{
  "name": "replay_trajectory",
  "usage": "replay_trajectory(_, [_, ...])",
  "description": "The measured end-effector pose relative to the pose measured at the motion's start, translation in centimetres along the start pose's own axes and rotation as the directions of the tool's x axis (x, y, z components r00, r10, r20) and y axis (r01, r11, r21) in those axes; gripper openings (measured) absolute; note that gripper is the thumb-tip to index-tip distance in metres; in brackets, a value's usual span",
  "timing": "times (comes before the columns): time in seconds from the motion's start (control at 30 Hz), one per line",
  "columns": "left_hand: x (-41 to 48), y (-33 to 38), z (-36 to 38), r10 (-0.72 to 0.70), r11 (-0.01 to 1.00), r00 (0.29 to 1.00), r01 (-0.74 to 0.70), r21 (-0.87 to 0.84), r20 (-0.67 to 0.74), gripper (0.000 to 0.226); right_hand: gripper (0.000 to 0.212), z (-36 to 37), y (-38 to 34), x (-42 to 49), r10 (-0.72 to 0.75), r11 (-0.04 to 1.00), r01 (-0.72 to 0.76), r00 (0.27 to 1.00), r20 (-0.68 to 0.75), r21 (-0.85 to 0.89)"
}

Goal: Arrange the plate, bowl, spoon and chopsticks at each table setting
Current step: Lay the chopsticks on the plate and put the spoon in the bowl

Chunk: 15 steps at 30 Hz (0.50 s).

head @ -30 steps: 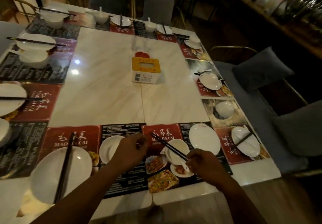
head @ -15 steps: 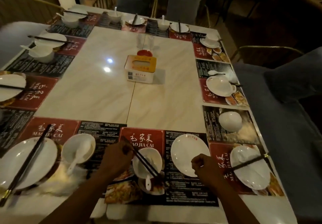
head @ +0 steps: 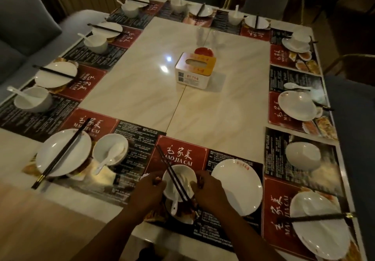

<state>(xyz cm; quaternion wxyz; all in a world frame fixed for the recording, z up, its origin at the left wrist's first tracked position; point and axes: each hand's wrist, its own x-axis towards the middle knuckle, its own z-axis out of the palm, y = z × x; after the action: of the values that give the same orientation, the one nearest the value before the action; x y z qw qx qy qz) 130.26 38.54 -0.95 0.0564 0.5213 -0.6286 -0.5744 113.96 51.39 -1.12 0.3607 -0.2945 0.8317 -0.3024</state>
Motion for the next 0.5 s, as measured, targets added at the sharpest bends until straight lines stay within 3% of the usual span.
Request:
replay_trajectory(0.07, [0.2, 0.1, 0.3, 0.024, 1.000, 1.000, -0.023, 0.002, -0.012, 0.041, 0.028, 0.3, 0.0, 0.2, -0.011, 0.999, 0.011, 1.000, -0.016, -0.035])
replay_trajectory(0.5, [6.3, 4.4, 2.5, 0.012, 0.998, 0.987, -0.003, -0.055, 0.160, 0.028, 0.027, -3.3, 0.5, 4.6, 0.057, 0.997, -0.065, 0.987, -0.149, -0.048])
